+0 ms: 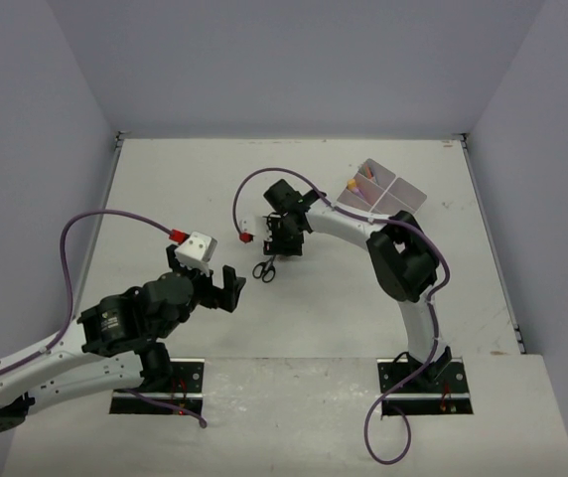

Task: Sort the stationery into containers
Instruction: Pick up the stationery from the center of the board.

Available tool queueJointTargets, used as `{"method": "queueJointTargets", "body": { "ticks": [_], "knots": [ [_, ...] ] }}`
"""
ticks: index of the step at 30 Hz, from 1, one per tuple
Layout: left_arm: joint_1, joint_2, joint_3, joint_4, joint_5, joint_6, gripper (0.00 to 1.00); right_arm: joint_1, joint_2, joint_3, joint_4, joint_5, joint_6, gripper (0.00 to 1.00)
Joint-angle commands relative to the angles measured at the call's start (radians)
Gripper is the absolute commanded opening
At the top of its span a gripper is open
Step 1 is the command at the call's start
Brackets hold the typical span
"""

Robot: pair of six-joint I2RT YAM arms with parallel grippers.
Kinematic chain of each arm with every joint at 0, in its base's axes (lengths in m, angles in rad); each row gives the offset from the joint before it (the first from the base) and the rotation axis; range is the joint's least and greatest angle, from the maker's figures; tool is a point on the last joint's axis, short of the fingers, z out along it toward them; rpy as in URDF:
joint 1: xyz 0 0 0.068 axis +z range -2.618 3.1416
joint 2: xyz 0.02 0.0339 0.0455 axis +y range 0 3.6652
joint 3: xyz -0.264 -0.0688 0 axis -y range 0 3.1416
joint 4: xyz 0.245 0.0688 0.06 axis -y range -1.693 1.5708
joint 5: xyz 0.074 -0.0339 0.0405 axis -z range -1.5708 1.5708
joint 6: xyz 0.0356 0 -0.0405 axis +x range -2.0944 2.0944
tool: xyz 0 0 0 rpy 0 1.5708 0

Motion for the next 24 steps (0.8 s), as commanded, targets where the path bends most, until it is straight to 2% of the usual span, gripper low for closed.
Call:
{"method": "queueJointTargets", "body": {
  "ticks": [1,7,14,18,24],
  "knots": [
    [0.002,-0.010,-0.006,0.023,0.001,0.019,1.00,-0.001,0.016,0.025,-0.073,-0.057,-0.012,0.56],
    [0.002,-0.016,-0.007,0.024,0.001,0.019,1.00,0.000,0.015,0.032,-0.109,-0.084,-0.002,0.55],
    [0.002,-0.017,-0.006,0.024,0.004,0.019,1.00,0.005,0.017,0.017,-0.087,-0.079,0.002,0.45],
    [0.002,-0.015,-0.008,0.024,0.005,0.019,1.00,0.013,-0.011,-0.036,0.026,-0.023,0.004,0.50],
    [0.002,-0.010,-0.007,0.027,0.011,0.022,1.00,0.019,-0.002,-0.029,0.038,-0.028,0.007,0.51]
  ]
}}
